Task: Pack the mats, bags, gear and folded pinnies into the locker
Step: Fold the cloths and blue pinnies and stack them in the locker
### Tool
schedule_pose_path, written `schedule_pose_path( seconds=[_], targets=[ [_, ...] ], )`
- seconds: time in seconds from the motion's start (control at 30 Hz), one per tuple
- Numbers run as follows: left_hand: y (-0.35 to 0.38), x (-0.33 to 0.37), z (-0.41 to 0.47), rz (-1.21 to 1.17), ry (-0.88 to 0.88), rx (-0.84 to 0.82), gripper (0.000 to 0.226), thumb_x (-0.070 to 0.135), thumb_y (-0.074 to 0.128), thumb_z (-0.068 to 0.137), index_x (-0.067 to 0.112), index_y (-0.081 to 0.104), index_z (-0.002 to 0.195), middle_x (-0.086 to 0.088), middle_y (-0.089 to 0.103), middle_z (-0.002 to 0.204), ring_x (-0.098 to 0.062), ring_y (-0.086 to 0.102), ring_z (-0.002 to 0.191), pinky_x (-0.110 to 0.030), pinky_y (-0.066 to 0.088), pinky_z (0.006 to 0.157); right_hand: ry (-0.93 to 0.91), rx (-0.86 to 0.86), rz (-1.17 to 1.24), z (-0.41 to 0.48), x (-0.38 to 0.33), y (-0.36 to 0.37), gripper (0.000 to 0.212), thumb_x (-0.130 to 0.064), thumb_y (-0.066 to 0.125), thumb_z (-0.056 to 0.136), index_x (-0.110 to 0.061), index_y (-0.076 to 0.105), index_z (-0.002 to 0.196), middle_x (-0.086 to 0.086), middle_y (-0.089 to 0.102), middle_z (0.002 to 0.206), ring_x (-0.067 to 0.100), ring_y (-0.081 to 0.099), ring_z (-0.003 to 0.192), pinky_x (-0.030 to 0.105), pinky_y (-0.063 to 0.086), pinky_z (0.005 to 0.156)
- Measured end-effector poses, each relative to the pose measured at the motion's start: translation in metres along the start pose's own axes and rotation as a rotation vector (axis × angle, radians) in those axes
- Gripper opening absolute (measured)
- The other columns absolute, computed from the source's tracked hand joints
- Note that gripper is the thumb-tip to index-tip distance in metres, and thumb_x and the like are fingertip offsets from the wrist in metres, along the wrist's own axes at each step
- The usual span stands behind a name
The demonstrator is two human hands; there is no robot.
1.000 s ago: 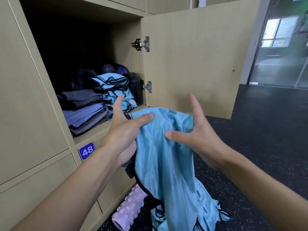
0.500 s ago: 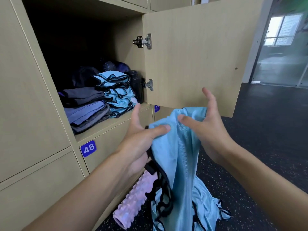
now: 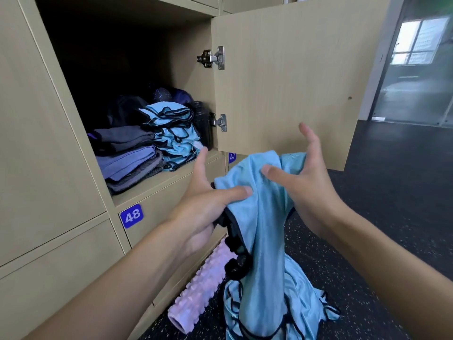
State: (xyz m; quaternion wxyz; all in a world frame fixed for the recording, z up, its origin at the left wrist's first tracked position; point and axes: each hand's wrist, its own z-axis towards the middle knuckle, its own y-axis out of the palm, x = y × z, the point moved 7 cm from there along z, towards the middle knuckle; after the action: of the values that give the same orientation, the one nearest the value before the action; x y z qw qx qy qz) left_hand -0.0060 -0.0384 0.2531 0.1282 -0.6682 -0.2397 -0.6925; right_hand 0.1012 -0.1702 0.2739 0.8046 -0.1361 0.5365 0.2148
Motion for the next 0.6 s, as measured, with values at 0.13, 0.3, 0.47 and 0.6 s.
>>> schedule_pose_path(
  seconds=[0.13, 0.3, 0.47, 0.6],
  targets=[
    [-0.016, 0.016, 0.003, -0.128, 0.067, 0.128, 0.095, -0.006, 0.069, 0.086, 0.046, 0.024, 0.151, -0.007, 0.075, 0.107, -0.022, 0.075, 0.089, -0.037, 0.061, 0.075, 0.059, -0.202, 0.025, -0.004, 0.008, 0.013, 0.101, -0.011, 0.083, 0.075, -0.066, 0.024, 0.136, 0.010, 0.046, 0.146, 0.022, 0.061, 0.121, 0.047, 0.049, 0.103],
    [-0.016, 0.021, 0.002, -0.262, 0.007, 0.096, 0.093, 0.004, 0.074, 0.081, 0.046, 0.026, 0.150, 0.004, 0.078, 0.082, -0.013, 0.074, 0.078, -0.033, 0.058, 0.073, 0.035, 0.005, 0.053, 0.002, 0.007, -0.004, 0.085, -0.012, 0.078, 0.080, -0.060, 0.034, 0.134, 0.023, 0.057, 0.124, 0.032, 0.067, 0.105, 0.049, 0.054, 0.095],
    [0.006, 0.007, -0.008, -0.067, -0.027, -0.082, 0.118, -0.020, 0.068, 0.076, 0.058, 0.017, 0.148, -0.010, 0.072, 0.117, -0.017, 0.072, 0.101, -0.029, 0.059, 0.076, 0.056, 0.024, 0.019, 0.001, 0.009, -0.009, 0.073, -0.011, 0.073, 0.087, -0.051, 0.036, 0.136, 0.016, 0.061, 0.122, 0.026, 0.068, 0.102, 0.048, 0.056, 0.092],
    [-0.015, 0.025, 0.000, -0.080, 0.096, 0.052, 0.102, -0.019, 0.058, 0.085, 0.049, 0.021, 0.152, -0.002, 0.078, 0.086, -0.029, 0.071, 0.103, -0.050, 0.057, 0.088, 0.114, 0.066, -0.039, 0.008, 0.010, -0.021, 0.054, -0.021, 0.068, 0.091, -0.048, 0.042, 0.130, 0.023, 0.059, 0.121, 0.032, 0.064, 0.105, 0.053, 0.053, 0.096]
  ],
)
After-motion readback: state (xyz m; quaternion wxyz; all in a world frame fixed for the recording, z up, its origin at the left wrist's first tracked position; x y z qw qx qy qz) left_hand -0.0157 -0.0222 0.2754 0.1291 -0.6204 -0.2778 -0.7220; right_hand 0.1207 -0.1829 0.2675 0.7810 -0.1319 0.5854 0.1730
